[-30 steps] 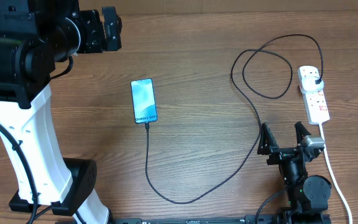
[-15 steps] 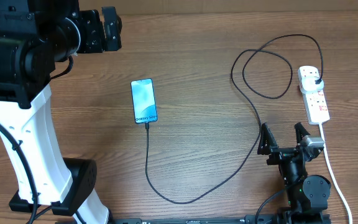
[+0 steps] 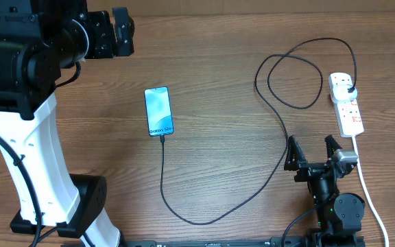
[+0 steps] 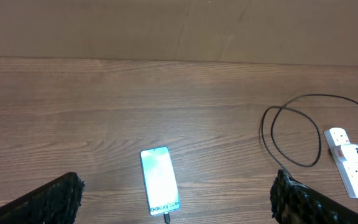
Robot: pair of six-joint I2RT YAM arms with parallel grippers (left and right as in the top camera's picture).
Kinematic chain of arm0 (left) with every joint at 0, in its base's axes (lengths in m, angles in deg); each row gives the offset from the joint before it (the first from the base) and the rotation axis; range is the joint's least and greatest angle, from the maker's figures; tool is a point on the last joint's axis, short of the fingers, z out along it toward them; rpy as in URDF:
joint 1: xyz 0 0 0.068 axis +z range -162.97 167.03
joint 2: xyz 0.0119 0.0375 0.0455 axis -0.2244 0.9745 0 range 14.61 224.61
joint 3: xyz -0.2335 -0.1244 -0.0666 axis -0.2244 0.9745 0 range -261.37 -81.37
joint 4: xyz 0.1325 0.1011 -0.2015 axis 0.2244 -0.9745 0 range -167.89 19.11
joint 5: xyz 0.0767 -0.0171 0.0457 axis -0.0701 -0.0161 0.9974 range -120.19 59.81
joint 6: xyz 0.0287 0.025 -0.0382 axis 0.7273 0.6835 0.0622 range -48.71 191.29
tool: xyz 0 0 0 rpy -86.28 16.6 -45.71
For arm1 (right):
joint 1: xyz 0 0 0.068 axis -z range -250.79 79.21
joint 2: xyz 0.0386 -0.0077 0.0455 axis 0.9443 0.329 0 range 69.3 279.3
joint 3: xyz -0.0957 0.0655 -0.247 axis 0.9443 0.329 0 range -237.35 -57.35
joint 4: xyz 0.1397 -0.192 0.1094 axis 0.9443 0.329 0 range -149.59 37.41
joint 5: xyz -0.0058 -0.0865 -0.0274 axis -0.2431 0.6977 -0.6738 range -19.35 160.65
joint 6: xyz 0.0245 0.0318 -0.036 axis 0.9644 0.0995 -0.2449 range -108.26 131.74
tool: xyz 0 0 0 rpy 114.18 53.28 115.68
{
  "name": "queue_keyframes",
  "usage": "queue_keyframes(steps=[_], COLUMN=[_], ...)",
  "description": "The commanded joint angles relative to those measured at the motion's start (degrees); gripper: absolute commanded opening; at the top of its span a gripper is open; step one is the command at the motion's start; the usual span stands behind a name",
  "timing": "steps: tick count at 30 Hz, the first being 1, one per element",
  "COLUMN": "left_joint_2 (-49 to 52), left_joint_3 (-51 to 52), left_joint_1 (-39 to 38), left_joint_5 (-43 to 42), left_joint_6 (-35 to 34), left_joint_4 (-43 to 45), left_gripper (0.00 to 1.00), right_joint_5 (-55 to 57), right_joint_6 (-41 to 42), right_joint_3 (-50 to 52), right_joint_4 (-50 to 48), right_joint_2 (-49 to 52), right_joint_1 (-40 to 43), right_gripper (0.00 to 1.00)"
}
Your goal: Plug charger to phone and switch on socket
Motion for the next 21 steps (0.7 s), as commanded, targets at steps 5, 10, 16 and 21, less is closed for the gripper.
queue_keyframes(steps=[5, 10, 16, 21], left_joint_2=[-0.5, -6.0, -18.9, -29.7], left_joint_3=[0.3, 9.2, 31.4, 47.1], left_joint_1=[0.2, 0.2, 0.2, 0.3], left_joint_5=[-0.6, -0.6, -0.6, -0.6], left_joint_6=[0.5, 0.5, 0.5, 0.5], left_joint_4=[0.0, 0.0, 0.0, 0.0], left_gripper=[1.0, 1.0, 1.0, 1.0], right_joint_5=[0.6, 0.6, 0.6, 0.6], right_joint_6=[0.2, 0.2, 0.2, 0.2], right_joint_3=[0.6, 0.6, 0.6, 0.6], right_joint_4=[-0.2, -0.2, -0.2, -0.2], right_joint_2=[-0.5, -0.5, -0.5, -0.5], right_joint_1=[-0.4, -0.4, -0.4, -0.4], right_gripper=[1.0, 1.0, 1.0, 1.0])
